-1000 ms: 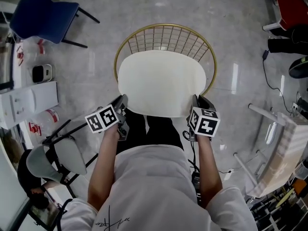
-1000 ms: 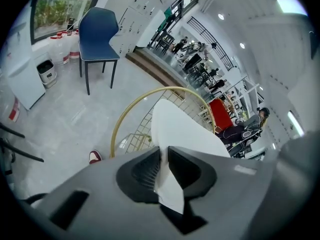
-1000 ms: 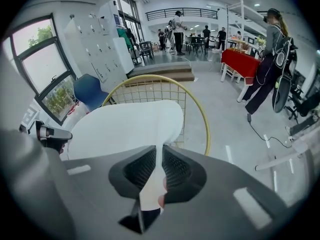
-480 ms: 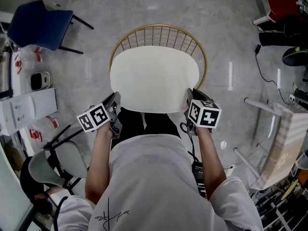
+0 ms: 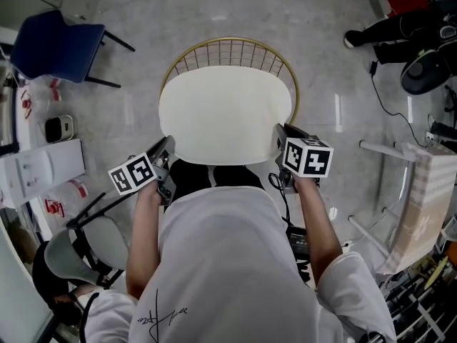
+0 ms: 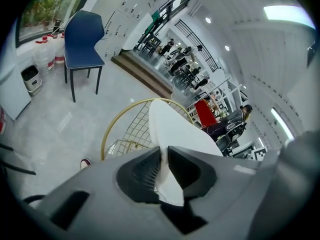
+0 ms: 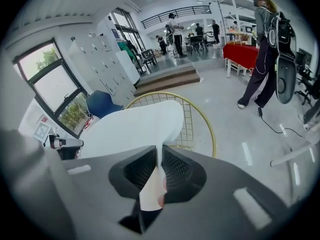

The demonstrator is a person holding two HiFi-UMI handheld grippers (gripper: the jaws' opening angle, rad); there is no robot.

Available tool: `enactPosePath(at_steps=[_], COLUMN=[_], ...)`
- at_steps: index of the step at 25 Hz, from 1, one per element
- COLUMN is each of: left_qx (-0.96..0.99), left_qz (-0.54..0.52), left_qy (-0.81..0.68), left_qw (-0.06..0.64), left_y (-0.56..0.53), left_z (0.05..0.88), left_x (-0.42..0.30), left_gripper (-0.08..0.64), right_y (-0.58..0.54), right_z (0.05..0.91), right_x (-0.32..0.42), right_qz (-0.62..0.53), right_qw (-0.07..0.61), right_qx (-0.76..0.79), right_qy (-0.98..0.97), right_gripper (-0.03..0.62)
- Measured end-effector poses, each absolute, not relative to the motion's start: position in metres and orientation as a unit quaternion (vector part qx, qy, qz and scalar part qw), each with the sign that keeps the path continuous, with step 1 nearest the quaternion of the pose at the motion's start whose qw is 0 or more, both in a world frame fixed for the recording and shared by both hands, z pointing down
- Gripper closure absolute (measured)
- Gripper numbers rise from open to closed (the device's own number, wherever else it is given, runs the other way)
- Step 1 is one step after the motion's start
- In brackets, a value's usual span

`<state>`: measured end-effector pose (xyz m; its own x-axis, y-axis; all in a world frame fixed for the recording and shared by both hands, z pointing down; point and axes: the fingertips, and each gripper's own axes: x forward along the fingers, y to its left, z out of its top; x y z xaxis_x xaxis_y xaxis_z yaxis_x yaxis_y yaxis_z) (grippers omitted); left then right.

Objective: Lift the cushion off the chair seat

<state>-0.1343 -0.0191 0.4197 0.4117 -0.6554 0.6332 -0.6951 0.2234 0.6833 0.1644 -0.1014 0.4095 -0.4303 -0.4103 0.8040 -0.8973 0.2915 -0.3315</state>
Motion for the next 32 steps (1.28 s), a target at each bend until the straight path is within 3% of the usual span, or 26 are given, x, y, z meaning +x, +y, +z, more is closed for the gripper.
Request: enactPosePath(at_steps=[32], left_qx=[0.647], left_qz=[-0.016], left_qy=[-0.533], left_qw=[0.545], left_y=[-0.006], left_z=[0.390], left_x=[-0.135], left_gripper=[0.511], right_y=[-0.089], right_z=[0.385], right_x=[0.161], right_qz=[0.392], right_qw=[0.289], right_qx=[0.411], right_qy=[-0.771], right_gripper=[0.548])
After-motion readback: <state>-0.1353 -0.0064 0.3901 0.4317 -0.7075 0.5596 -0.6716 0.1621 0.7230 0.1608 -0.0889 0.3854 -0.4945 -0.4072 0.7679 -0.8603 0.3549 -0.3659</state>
